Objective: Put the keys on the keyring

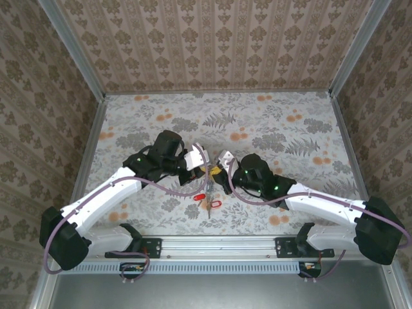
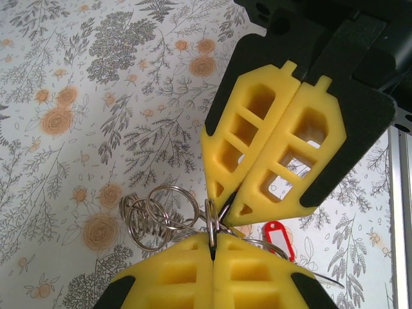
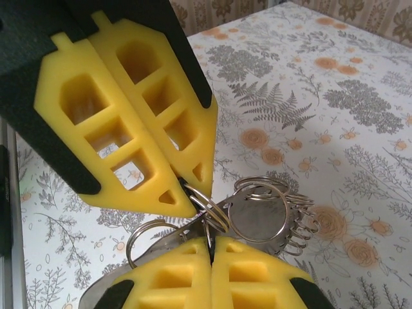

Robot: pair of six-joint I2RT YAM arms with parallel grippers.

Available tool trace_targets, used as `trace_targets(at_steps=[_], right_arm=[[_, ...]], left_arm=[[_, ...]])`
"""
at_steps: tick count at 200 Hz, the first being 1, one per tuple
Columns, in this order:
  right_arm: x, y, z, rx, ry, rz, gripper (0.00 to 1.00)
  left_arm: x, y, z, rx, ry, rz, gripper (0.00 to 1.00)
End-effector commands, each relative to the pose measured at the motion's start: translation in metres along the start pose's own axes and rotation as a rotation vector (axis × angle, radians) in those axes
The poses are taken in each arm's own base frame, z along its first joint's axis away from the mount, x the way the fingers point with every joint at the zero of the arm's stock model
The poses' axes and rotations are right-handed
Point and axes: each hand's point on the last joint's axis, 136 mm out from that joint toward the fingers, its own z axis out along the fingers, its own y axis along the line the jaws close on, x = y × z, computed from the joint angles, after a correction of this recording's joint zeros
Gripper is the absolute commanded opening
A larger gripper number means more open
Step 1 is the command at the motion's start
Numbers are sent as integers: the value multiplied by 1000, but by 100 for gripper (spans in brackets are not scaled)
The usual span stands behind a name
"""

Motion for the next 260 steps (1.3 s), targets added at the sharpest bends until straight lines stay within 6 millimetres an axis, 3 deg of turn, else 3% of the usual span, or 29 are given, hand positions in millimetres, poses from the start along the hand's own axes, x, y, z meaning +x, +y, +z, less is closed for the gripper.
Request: trace_targets(at_steps=[1,121,197,260], right_arm=[[-25,-7,-9,41,-100,-7,0],[-26,-12,-19,80,-117,-59,0],[-23,-8,-10,47,-106,-46,0],[-13,-6,-15,41,-81,-55,0]], left_arm=[[-1,-7,6,33,-2,-19,0],[1,1,8,-21,14,-40,0],[-4,-2,11,-8,-5,-35,0],[-2,4,10,-37,7,-49,0]])
